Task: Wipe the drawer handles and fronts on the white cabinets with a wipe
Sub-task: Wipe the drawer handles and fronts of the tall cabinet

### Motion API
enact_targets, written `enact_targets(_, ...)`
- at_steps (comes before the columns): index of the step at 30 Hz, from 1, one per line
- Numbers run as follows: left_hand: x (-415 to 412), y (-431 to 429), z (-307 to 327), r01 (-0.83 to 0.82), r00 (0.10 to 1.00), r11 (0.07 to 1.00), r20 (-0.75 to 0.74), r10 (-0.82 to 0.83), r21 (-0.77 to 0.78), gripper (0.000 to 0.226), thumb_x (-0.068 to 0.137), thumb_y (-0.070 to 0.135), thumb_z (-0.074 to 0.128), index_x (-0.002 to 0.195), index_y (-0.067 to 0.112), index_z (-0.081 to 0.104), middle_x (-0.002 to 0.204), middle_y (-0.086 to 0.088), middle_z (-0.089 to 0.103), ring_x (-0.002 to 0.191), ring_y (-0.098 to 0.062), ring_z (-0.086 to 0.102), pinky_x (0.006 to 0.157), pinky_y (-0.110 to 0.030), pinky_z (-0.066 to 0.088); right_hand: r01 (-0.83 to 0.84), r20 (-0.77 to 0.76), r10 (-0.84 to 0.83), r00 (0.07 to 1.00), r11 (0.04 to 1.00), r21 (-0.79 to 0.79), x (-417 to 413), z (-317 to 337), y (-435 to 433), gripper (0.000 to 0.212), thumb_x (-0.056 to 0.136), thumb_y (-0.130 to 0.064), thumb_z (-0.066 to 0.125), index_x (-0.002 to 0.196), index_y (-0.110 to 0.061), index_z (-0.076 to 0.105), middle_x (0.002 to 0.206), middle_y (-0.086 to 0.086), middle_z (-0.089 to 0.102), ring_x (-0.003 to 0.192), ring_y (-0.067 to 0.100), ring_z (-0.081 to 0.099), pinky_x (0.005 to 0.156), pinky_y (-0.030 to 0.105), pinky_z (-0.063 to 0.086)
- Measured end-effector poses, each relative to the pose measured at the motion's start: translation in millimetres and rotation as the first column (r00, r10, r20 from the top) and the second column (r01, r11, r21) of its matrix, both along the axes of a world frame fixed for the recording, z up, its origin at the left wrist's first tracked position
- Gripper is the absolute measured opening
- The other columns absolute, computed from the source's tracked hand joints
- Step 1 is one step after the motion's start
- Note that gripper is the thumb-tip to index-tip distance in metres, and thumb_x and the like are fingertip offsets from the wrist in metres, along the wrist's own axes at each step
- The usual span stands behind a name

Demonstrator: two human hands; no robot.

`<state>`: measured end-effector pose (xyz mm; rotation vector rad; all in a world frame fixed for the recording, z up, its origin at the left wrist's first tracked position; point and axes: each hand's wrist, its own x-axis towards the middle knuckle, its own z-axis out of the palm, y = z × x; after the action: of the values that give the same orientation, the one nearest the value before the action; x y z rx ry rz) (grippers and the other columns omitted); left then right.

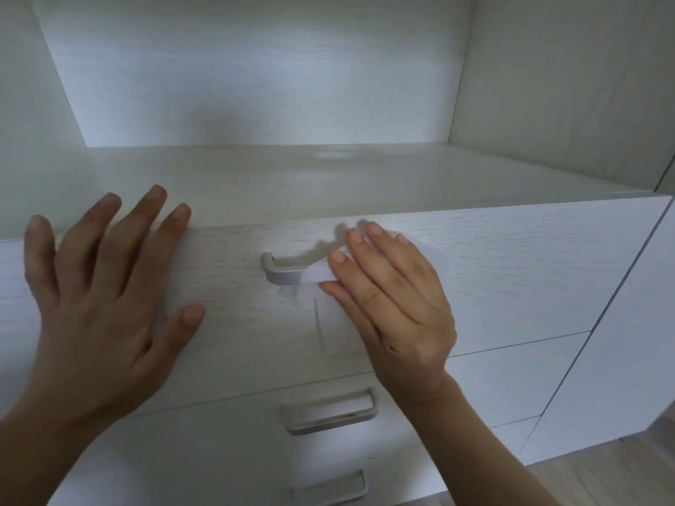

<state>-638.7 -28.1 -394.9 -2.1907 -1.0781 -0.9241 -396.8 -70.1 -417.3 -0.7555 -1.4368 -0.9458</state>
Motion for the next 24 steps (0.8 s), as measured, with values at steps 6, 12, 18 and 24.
enact_targets(6, 5, -7, 3, -0.012, 1.0, 0.996, 0.022, 0.01, 0.084, 0.068, 0.096, 0.059, 0.016, 0.146, 0.013, 0.024, 0.151, -0.013, 0.024, 0.138, -0.037, 0.02, 0.1, -0.075, 0.023, -0.041, 0.074, 0.039, 0.997, 0.999, 0.028, -35, 4, 10, 0.019, 0.088, -0.015, 0.072, 0.106, -0.01, 0.069, 0.112, 0.005, 0.068, 0.113, 0.021, 0.062, 0.099, 0.036, 0.048)
enact_targets(12, 6, -11, 5, -0.03, 0.999, 0.997, 0.018, 0.029, 0.075, 0.069, 0.096, 0.059, 0.015, 0.146, 0.014, 0.026, 0.151, -0.01, 0.025, 0.14, -0.03, 0.018, 0.116, -0.043, -0.007, -0.037, 0.078, 0.036, 0.996, 0.999, 0.017, -18, 5, 4, 0.022, 0.088, -0.015, 0.071, 0.108, -0.007, 0.066, 0.113, 0.008, 0.066, 0.111, 0.023, 0.062, 0.1, 0.037, 0.048)
enact_targets(18, 8, -9, 4, -0.057, 0.998, 0.994, 0.017, 0.055, 0.092, 0.068, 0.096, 0.059, 0.014, 0.148, 0.016, 0.024, 0.153, -0.007, 0.023, 0.142, -0.029, 0.016, 0.115, -0.048, -0.005, -0.004, 0.111, 0.002, 0.994, 1.0, 0.016, -7, 4, 3, 0.022, 0.089, -0.012, 0.069, 0.108, -0.003, 0.063, 0.114, 0.012, 0.063, 0.112, 0.024, 0.06, 0.105, 0.039, 0.042)
enact_targets(24, 8, -10, 4, -0.044, 0.999, 0.994, 0.017, 0.043, 0.098, 0.068, 0.097, 0.059, 0.014, 0.148, 0.016, 0.024, 0.153, -0.007, 0.024, 0.142, -0.028, 0.015, 0.116, -0.047, -0.004, -0.058, 0.203, 0.051, 0.978, 0.998, 0.028, -33, 10, 11, 0.021, 0.09, -0.012, 0.069, 0.11, -0.007, 0.064, 0.114, 0.009, 0.066, 0.112, 0.024, 0.061, 0.103, 0.038, 0.045)
